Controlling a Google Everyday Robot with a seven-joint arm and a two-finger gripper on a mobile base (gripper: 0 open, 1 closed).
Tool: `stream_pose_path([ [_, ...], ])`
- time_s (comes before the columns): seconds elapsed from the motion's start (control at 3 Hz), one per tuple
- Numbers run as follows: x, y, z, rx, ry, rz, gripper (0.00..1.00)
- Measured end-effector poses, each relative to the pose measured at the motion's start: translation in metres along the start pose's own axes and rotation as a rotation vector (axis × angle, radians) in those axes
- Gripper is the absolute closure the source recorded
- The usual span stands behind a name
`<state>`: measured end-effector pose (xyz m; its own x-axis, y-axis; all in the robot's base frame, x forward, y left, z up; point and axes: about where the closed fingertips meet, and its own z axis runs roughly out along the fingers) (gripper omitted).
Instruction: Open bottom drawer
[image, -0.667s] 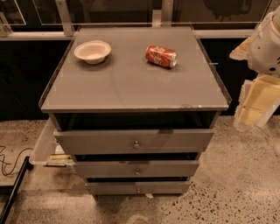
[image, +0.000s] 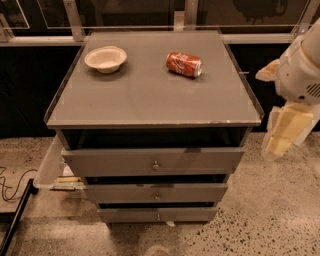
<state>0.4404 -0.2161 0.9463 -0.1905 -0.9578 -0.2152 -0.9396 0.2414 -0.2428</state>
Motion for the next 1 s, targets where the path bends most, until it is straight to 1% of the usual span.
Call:
stream_pose_path([
  [0.33,0.010,0.017,0.044,-0.015,-0.065,-0.048,0.00],
  [0.67,0.024,0.033,0.082,0.009,-0.164,-0.096,0.00],
  [1.0,0.049,0.040,0.133,0.035,-0.231,-0.149,0.00],
])
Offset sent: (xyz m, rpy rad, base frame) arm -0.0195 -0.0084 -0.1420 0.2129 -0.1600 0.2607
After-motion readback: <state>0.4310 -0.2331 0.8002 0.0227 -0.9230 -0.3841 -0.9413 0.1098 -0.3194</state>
